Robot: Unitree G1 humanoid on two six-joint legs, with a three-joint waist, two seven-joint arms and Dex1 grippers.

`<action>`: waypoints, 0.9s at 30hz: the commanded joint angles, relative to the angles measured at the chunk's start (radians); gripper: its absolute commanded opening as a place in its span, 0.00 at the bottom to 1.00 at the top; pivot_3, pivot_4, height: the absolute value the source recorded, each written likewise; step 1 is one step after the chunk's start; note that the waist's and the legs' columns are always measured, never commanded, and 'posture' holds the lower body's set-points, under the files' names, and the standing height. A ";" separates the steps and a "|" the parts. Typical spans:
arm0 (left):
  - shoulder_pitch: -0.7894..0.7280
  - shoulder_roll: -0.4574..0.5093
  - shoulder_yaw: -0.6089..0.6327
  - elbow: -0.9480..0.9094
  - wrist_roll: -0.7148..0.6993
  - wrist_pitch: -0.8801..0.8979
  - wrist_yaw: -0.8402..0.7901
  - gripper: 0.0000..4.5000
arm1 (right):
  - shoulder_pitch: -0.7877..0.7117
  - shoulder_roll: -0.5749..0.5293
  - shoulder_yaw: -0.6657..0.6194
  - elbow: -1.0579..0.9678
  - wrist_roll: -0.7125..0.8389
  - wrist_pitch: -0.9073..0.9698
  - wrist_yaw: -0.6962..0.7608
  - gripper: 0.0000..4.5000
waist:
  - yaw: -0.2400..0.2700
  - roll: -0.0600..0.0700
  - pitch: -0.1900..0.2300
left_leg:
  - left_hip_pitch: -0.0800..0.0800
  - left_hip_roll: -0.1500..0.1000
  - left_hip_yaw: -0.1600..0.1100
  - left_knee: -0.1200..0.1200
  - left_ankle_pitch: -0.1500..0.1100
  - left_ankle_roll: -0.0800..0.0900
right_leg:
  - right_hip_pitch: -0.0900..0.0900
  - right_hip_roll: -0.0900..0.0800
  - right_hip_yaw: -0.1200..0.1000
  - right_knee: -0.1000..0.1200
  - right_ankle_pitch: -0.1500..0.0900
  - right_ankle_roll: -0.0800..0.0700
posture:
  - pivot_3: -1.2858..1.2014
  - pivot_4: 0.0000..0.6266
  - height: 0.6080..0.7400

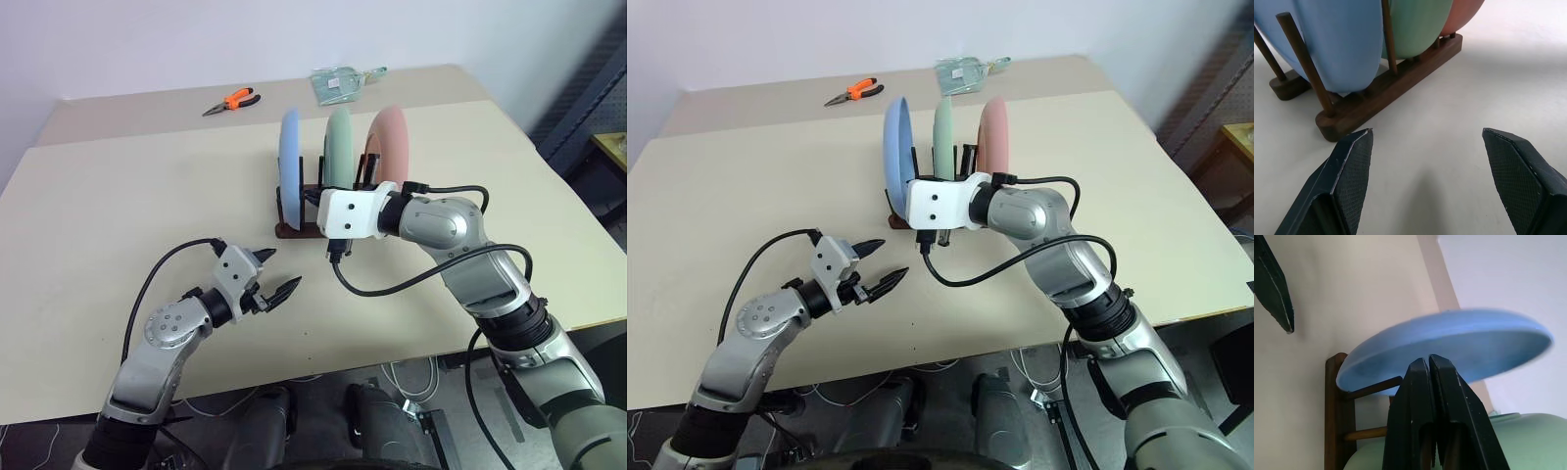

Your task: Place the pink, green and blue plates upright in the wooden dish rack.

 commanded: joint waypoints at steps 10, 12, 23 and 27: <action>0.000 0.009 0.022 -0.013 -0.003 -0.022 -0.001 0.81 | 0.035 -0.100 -0.188 -0.104 0.151 -0.049 0.077 0.01 | 0.006 0.000 0.000 | 0.000 -0.001 0.000 0.000 0.000 0.000 | 0.000 0.000 0.000 0.000 0.000 0.000 | 0.52 0.24 1.00; -0.002 0.014 0.030 -0.005 -0.002 -0.025 -0.001 0.81 | 0.063 -0.133 -0.253 -0.133 0.228 -0.036 0.110 0.01 | 0.006 0.000 0.000 | 0.000 -0.001 0.000 0.000 0.000 0.000 | 0.001 -0.001 0.000 0.000 0.000 0.000 | 0.52 0.24 1.00; 0.004 0.077 0.207 0.162 0.022 -0.126 0.036 0.81 | 0.391 -0.195 -0.699 0.011 0.575 0.158 0.129 0.01 | 0.012 0.000 -0.001 | 0.001 0.001 0.000 0.000 0.000 0.000 | 0.003 -0.001 0.000 -0.001 0.000 -0.001 | 0.52 0.24 1.00; 0.020 0.068 0.261 0.207 0.017 -0.149 0.069 0.81 | 0.430 -0.183 -0.650 0.167 0.502 0.018 0.078 0.01 | 0.013 0.000 -0.001 | 0.002 0.000 0.001 0.001 0.000 0.000 | 0.003 -0.001 0.001 -0.001 0.000 -0.001 | 0.52 0.24 1.00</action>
